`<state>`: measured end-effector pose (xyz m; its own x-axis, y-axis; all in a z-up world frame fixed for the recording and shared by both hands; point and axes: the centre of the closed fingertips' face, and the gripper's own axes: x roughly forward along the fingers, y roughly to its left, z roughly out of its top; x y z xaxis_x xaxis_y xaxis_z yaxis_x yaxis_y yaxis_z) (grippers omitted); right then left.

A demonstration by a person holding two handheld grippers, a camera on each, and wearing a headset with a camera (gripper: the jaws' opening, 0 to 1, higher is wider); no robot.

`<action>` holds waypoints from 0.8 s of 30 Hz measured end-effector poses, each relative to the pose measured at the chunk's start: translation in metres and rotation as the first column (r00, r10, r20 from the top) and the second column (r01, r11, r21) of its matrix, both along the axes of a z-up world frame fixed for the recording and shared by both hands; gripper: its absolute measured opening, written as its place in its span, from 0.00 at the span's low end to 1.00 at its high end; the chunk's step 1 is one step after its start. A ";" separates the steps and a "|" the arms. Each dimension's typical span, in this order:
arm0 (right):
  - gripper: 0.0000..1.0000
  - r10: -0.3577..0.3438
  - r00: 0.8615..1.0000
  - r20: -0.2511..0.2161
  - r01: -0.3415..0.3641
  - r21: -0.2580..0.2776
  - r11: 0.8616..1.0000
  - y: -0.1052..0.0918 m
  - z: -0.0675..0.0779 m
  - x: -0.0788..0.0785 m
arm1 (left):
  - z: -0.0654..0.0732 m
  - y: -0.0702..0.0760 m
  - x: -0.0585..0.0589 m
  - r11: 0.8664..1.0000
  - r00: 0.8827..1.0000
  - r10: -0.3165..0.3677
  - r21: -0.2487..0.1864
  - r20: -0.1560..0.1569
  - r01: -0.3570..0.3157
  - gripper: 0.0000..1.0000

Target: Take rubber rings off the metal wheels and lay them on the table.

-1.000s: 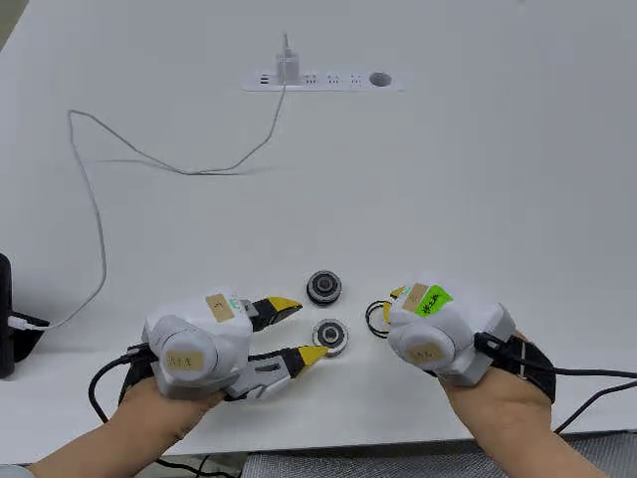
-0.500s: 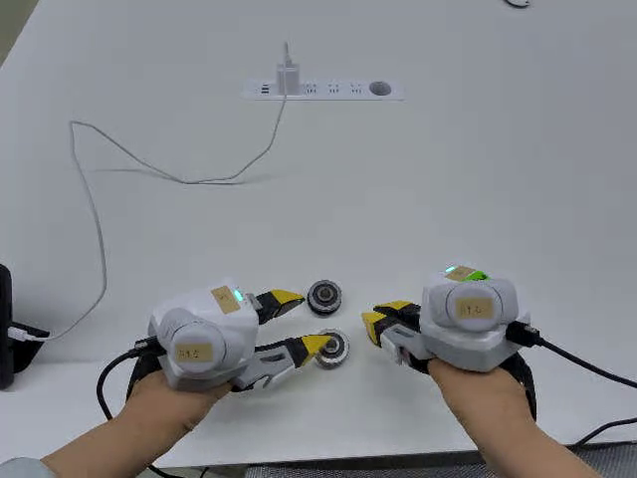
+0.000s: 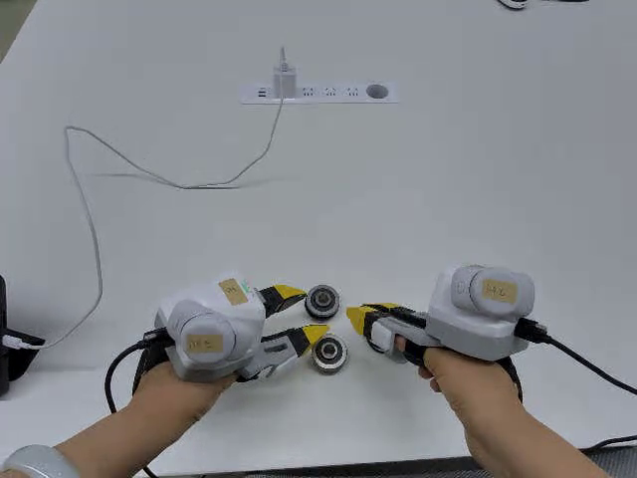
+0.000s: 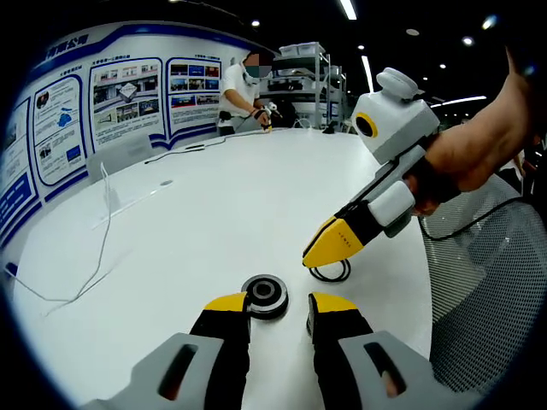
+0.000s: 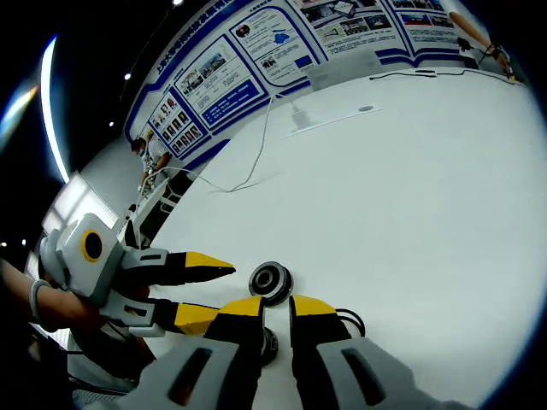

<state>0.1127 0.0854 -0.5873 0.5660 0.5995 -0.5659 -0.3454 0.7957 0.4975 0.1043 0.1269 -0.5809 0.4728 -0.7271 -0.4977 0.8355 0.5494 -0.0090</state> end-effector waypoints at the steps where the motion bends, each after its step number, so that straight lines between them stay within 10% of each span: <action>1: 0.13 -0.007 1.000 -0.006 0.007 0.010 1.000 0.001 0.000 0.000 | -0.001 0.000 0.002 1.000 1.000 0.002 0.002 0.001 -0.002 0.28; 24: 0.11 -0.072 0.996 -0.053 0.077 0.096 0.992 0.003 -0.001 0.009 | -0.014 -0.009 0.023 0.998 1.000 0.008 0.063 -0.019 -0.007 0.19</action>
